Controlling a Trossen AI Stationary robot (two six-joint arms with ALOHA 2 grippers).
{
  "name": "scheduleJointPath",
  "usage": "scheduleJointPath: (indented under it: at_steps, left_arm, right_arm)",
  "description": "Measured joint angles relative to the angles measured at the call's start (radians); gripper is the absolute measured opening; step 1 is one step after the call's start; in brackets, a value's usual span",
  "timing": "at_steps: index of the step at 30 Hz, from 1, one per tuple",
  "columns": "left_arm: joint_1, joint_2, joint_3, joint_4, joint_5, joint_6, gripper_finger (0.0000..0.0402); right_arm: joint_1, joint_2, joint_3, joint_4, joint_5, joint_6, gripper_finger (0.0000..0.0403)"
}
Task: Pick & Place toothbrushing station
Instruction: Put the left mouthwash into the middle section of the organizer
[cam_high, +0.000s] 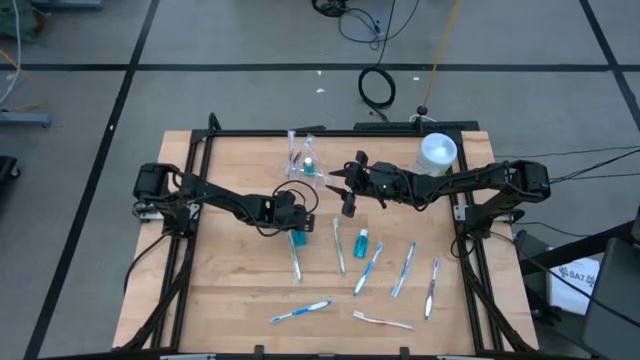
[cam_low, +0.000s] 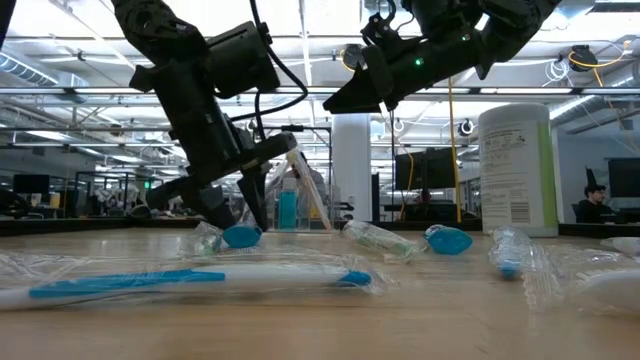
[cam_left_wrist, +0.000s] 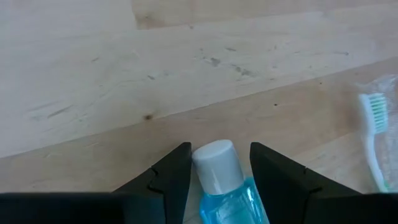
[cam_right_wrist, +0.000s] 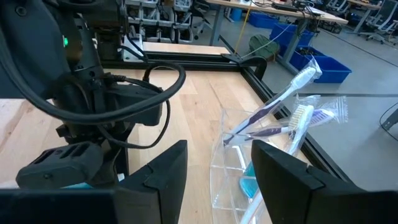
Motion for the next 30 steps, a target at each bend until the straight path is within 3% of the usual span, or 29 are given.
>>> scheduleJointPath:
  at_steps: [30]
  left_arm:
    - [0.0,-0.004,-0.002,-0.003,0.011,0.034,0.0172]
  right_arm:
    - [0.0,0.0,0.0,-0.006,0.0,0.0,0.0173]
